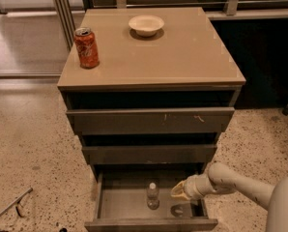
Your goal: Pick water bottle from bottom drawer and place on counter
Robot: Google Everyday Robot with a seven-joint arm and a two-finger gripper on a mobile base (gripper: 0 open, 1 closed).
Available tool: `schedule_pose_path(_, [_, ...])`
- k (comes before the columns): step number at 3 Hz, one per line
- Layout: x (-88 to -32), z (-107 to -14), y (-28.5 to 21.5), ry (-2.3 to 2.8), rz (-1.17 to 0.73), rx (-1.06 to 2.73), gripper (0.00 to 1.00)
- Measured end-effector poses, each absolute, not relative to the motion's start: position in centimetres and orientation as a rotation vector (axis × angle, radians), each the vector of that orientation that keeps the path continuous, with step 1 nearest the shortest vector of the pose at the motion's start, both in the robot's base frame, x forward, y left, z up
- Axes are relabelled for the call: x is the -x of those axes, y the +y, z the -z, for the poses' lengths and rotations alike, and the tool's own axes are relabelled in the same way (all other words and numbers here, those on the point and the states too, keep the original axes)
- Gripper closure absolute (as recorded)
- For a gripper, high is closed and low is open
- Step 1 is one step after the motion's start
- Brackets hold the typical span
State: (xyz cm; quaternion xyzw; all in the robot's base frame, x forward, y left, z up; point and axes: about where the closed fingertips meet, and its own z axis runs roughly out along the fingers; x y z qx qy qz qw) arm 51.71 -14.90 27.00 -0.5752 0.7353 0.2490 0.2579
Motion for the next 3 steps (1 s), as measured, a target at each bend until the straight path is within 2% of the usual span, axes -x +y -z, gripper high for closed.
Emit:
schedule_pose_path(2, [-52.7,-26.4,-12.7,1.92,-0.737,1.529,0.35])
schedule_pose_path(3, [-53.4,-26.3,-12.1,1.887,-0.745,1.517,0.18])
